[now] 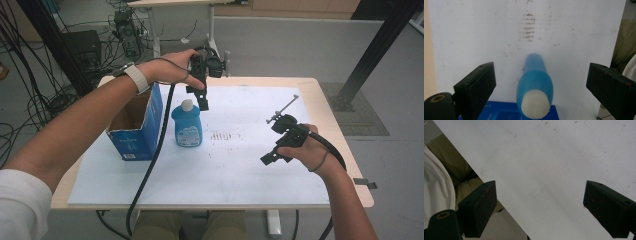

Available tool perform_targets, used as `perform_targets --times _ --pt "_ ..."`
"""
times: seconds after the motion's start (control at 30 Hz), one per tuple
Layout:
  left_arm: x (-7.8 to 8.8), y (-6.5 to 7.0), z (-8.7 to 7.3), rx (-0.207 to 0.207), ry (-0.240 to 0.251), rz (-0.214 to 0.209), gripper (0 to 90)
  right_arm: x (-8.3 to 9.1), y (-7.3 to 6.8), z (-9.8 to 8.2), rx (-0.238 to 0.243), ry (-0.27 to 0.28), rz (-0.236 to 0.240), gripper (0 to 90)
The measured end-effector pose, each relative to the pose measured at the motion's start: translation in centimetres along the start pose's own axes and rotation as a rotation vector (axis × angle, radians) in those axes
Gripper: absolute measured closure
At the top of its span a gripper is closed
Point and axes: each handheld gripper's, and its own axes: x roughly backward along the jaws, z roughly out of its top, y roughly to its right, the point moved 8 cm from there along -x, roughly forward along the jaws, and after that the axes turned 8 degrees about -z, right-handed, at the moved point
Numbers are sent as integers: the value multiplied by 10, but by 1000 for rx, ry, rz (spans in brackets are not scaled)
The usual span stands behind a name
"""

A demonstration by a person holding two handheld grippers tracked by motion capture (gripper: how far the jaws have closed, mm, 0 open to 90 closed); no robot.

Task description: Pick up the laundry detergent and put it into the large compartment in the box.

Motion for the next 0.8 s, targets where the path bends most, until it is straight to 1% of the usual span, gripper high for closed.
perform_targets --times 0.17,0.57,0.8 --pt "1 0 0 -5 -5 0 93 0 0 1 1 -1 0 118" --pt "1 0 -3 2 -2 1 92 0 0 1 3 -1 1 118" --pt "3 -3 -13 15 2 1 90 -1 0 1 -2 -1 3 118"
